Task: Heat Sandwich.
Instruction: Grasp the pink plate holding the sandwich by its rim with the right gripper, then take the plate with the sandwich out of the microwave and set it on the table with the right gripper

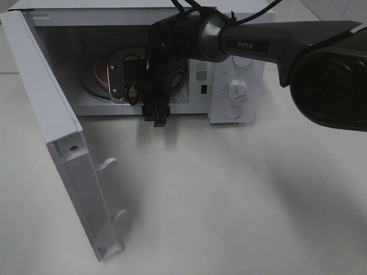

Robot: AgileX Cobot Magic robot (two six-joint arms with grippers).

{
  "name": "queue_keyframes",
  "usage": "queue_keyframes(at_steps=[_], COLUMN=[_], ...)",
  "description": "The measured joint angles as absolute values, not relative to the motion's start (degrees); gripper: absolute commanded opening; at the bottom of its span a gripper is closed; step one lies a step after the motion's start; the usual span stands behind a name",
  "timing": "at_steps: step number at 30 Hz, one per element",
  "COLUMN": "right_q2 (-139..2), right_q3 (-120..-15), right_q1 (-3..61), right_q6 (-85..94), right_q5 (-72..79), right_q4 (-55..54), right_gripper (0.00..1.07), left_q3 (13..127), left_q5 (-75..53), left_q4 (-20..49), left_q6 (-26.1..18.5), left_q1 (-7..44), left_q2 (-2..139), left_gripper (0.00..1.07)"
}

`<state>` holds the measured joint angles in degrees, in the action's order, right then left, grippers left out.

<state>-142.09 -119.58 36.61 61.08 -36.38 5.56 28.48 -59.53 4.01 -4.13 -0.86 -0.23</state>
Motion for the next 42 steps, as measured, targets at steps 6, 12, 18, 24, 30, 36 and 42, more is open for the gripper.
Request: queue_keyframes(at_steps=[6,12,18,24,30,36,42], right_q2=[-141.81,-141.23,-140.20,-139.34,-137.62,-133.50,-130.29], right_q3=[-119.86,-119.86,-119.86,-119.86,-117.69,-109.21,-102.27], right_q1=[36.55,36.61,36.61,36.61,36.61,36.61,36.61], right_q6=[60.79,60.91,60.73,60.91,61.76,65.83,67.72], right_q5=[-36.10,-36.90,-39.19,-39.71,-39.94,-35.12,-29.97], right_q4=[5.61,6.13,5.61,5.33,5.27,5.33,5.84], right_gripper=[0.06,0.00,0.01,0.01,0.01,0.01,0.01], left_q3=[28.48,28.48,28.48,28.48,28.48,28.48,28.48], left_q5=[-59.53,-59.47,-59.47,-59.47,-59.47,-59.47,-59.47], left_q4=[4.01,4.01,4.01,4.01,4.01,4.01,4.01], left_q6=[-4.13,-4.13,-4.13,-4.13,-4.13,-4.13,-4.13], left_q1=[-0.86,-0.86,-0.86,-0.86,-0.86,-0.86,-0.86], left_q2=[-0.23,-0.23,-0.23,-0.23,-0.23,-0.23,-0.23], left_gripper=[1.01,1.01,1.01,1.01,1.01,1.01,1.01])
